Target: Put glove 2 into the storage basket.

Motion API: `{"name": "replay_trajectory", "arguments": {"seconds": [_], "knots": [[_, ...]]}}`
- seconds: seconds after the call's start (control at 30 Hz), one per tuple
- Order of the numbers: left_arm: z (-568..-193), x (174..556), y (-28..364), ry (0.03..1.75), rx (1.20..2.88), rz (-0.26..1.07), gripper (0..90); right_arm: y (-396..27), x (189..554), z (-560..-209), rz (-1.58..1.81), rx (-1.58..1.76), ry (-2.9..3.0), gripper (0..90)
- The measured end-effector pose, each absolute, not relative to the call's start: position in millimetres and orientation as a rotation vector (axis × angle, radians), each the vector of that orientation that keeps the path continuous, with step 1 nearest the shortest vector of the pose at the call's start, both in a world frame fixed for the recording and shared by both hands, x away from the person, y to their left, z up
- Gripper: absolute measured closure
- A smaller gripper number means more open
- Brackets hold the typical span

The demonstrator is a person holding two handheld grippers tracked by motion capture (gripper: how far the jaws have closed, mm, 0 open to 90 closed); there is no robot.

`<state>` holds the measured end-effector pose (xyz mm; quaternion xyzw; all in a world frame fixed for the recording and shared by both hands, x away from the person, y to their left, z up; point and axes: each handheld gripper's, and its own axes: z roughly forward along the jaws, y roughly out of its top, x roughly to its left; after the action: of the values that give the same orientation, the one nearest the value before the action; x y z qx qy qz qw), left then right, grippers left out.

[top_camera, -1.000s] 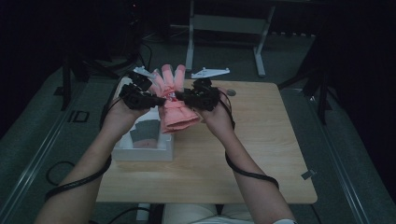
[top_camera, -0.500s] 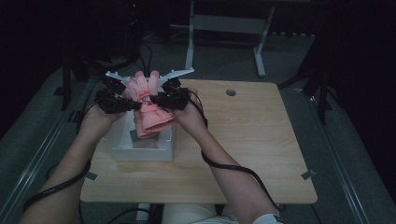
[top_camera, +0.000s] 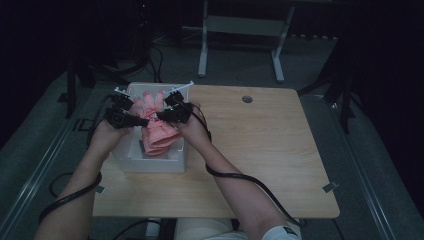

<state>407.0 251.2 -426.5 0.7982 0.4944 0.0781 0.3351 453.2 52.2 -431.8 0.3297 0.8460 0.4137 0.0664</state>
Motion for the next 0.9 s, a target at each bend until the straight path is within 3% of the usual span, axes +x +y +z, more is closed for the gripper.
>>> {"name": "replay_trajectory", "arguments": {"seconds": [0.43,0.6,0.9], "knots": [[-445.5,412.6,259.3,1.363,2.170,0.181,81.7,81.5,455.5,-445.9,1.023,1.016,2.631,72.3],[-447.6,413.8,256.0,1.408,2.207,0.196,80.7,84.2,461.6,-449.2,0.964,1.034,2.687,64.7],[-448.7,415.2,247.7,1.412,2.285,0.258,74.7,83.6,461.9,-449.7,0.949,1.047,2.673,59.3]]}}
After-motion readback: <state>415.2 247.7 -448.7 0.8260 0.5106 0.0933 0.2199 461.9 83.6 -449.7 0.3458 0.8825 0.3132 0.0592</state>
